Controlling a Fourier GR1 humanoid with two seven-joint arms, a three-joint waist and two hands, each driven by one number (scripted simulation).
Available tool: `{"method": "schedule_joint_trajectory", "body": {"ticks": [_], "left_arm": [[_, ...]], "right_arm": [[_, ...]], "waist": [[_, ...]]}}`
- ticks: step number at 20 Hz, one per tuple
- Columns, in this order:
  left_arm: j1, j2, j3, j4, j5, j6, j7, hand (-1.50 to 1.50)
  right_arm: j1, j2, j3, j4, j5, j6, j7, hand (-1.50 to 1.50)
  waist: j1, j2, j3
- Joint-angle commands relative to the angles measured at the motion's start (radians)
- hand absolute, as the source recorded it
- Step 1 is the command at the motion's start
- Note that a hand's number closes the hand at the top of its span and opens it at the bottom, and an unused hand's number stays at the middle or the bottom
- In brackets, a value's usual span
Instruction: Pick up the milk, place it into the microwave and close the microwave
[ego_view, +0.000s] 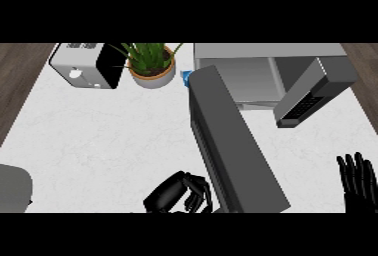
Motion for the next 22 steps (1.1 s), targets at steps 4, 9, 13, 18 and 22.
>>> {"method": "schedule_joint_trajectory", "body": {"ticks": [4,9,13,18,22], "left_arm": [[-0.225,-0.025,-0.233,0.243,0.196,0.228,-0.003,1.5],[-0.368,-0.025,-0.348,0.265,0.318,0.349,0.027,1.5],[-0.425,-0.025,-0.406,0.245,0.408,0.433,0.074,1.5],[-0.517,-0.025,-0.384,0.274,0.483,0.513,0.097,1.5],[-0.521,-0.025,-0.293,0.204,0.59,0.592,-0.026,-1.5]], "right_arm": [[0.121,0.005,0.041,-0.252,-0.073,0.077,0.08,-1.5],[0.199,-0.04,0.033,-0.391,-0.109,0.107,0.149,-1.5],[0.132,-0.058,0.05,-0.407,-0.127,0.114,0.201,-1.5],[0.121,-0.085,0.05,-0.432,-0.138,0.14,0.208,-1.5],[0.099,-0.093,0.038,-0.441,-0.159,0.143,0.21,-1.5]], "waist": [[-0.03,0.009,-0.001],[-0.054,0.01,-0.002],[-0.099,0.021,-0.004],[-0.152,0.031,-0.005],[-0.182,0.045,-0.01]]}}
